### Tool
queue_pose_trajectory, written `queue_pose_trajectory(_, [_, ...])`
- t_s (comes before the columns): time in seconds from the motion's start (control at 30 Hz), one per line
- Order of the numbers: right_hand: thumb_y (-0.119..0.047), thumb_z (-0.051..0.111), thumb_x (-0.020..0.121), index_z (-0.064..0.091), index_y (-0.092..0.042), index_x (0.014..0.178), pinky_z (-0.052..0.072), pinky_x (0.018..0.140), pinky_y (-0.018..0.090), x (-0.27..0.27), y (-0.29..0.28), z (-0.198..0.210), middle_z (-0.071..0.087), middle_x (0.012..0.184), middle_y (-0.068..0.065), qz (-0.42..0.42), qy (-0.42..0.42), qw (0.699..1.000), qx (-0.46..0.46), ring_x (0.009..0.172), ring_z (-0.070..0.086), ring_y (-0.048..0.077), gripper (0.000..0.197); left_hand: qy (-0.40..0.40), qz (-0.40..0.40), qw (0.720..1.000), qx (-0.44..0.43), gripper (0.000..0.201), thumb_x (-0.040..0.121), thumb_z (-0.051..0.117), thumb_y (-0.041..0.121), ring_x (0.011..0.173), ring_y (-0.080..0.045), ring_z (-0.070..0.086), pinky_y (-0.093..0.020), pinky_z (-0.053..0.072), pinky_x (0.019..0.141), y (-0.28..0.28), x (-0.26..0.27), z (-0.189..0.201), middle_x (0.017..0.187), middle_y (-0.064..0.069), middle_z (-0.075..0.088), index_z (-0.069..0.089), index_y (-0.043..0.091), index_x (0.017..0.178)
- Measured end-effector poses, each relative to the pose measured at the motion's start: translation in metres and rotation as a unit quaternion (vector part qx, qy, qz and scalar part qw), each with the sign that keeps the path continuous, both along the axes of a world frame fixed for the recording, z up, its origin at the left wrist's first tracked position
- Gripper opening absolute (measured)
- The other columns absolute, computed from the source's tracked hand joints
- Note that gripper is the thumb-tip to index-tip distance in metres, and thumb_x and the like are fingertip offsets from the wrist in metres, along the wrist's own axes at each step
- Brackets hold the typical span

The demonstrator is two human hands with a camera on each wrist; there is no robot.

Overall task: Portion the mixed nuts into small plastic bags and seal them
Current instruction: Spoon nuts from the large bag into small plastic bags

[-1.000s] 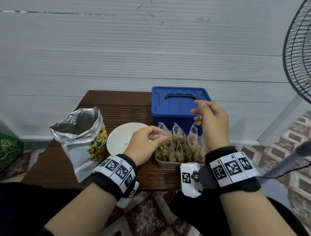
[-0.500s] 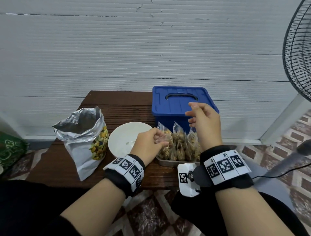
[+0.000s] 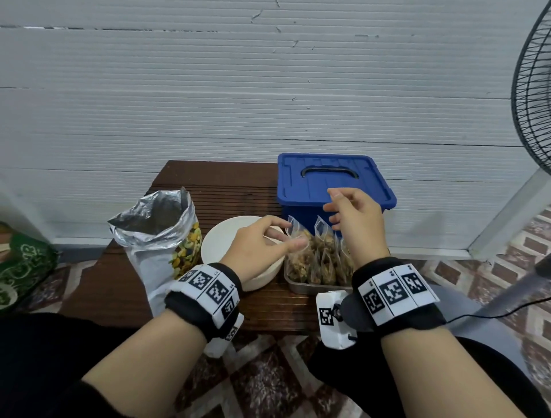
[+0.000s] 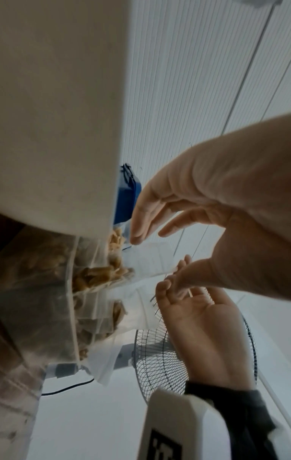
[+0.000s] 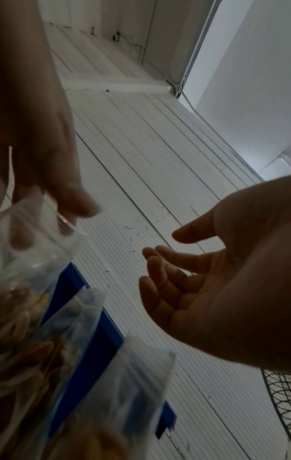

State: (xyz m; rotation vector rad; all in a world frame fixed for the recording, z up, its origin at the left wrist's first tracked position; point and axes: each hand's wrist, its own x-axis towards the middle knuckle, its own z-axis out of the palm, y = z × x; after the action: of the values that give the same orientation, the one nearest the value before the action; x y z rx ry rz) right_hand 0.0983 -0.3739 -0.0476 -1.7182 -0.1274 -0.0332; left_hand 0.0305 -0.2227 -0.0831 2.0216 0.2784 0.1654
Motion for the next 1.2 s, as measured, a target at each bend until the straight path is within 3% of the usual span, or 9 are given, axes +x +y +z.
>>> queue_pose_trajectory(0.1, [-0.032,0.056,0.094,0.062,-0.031,0.085,0.051,0.089,0.048,-0.001,0.001,-0.001,0.068,0.08,-0.006,0.006,0.006,1.0,-0.008,0.078,0.06,0.014,0.01,-0.004,0.052,0.999,-0.011,0.025,0.085,0.064,0.048,0.078,-0.008,0.068,-0.034,0.057,0.078,0.015,0.002,0.004,0.091,0.005,0.07,0.065,0.025,0.096])
queue_pose_trajectory(0.23, [-0.03,0.057,0.094,0.064,-0.026,0.086,0.053,0.089,0.042,-0.002,0.002,-0.001,0.068,0.083,-0.004,0.031,-0.001,0.999,-0.041,0.079,0.06,0.012,0.012,0.063,0.091,0.99,0.093,0.013,0.088,0.067,0.032,0.091,-0.01,0.062,-0.023,0.047,0.078,0.047,0.008,-0.002,0.1,0.004,0.067,0.066,0.021,0.096])
queue_pose_trajectory(0.37, [-0.03,0.058,0.093,0.066,-0.025,0.086,0.053,0.089,0.039,-0.004,0.005,0.0,0.069,0.085,-0.004,0.056,-0.001,0.996,-0.066,0.086,0.063,0.013,0.011,0.176,0.025,0.964,0.198,0.042,0.081,0.075,0.036,0.108,-0.013,0.057,-0.027,0.044,0.095,0.058,0.015,-0.016,0.121,0.001,0.062,0.062,0.019,0.118])
queue_pose_trajectory(0.47, [-0.03,0.059,0.092,0.065,-0.026,0.083,0.053,0.088,0.039,-0.005,0.008,0.0,0.069,0.084,-0.005,0.066,-0.004,0.995,-0.077,0.083,0.063,0.013,0.011,0.241,-0.048,0.943,0.226,0.063,0.078,0.077,0.039,0.124,-0.018,0.049,-0.03,0.037,0.105,0.054,0.018,-0.026,0.137,-0.001,0.052,0.053,0.019,0.133])
queue_pose_trajectory(0.6, [-0.029,0.06,0.092,0.066,-0.026,0.083,0.054,0.087,0.04,-0.005,0.01,-0.001,0.069,0.083,-0.005,0.069,-0.008,0.994,-0.081,0.077,0.061,0.011,0.011,0.293,-0.086,0.912,0.274,0.062,0.082,0.073,0.038,0.127,-0.019,0.045,-0.031,0.034,0.108,0.049,0.024,-0.042,0.137,0.0,0.052,0.048,0.023,0.137])
queue_pose_trajectory(0.73, [-0.029,0.06,0.092,0.066,-0.026,0.083,0.054,0.087,0.043,-0.004,0.011,-0.003,0.069,0.082,-0.005,0.069,-0.01,0.994,-0.082,0.075,0.059,0.011,0.011,0.28,-0.083,0.915,0.278,0.043,0.083,0.072,0.029,0.116,-0.017,0.053,-0.03,0.04,0.103,0.047,0.026,-0.043,0.124,0.002,0.061,0.06,0.022,0.123])
queue_pose_trajectory(0.93, [-0.031,0.059,0.092,0.067,-0.028,0.085,0.053,0.087,0.045,-0.003,0.014,-0.004,0.069,0.081,-0.006,0.069,-0.007,0.994,-0.088,0.078,0.061,0.011,0.011,0.241,-0.082,0.922,0.291,0.016,0.085,0.066,0.014,0.112,-0.019,0.057,-0.027,0.044,0.096,0.047,0.025,-0.045,0.126,0.0,0.062,0.072,0.019,0.099])
queue_pose_trajectory(1.03, [-0.032,0.059,0.092,0.067,-0.028,0.086,0.054,0.087,0.042,-0.003,0.015,-0.005,0.069,0.084,-0.007,0.069,-0.007,0.993,-0.093,0.082,0.062,0.012,0.011,0.231,-0.095,0.927,0.28,0.005,0.084,0.07,0.016,0.106,-0.017,0.06,-0.026,0.046,0.093,0.051,0.026,-0.045,0.111,0.002,0.068,0.072,0.02,0.086])
queue_pose_trajectory(1.2, [-0.027,0.058,0.093,0.069,-0.021,0.093,0.053,0.084,0.034,-0.004,0.017,-0.004,0.068,0.086,-0.005,0.075,-0.017,0.993,-0.095,0.083,0.062,0.01,0.013,0.136,-0.007,0.936,0.325,0.008,0.091,0.062,0.033,0.117,-0.021,0.049,-0.039,0.04,0.1,0.052,0.025,-0.034,0.118,0.004,0.058,0.063,0.031,0.083])
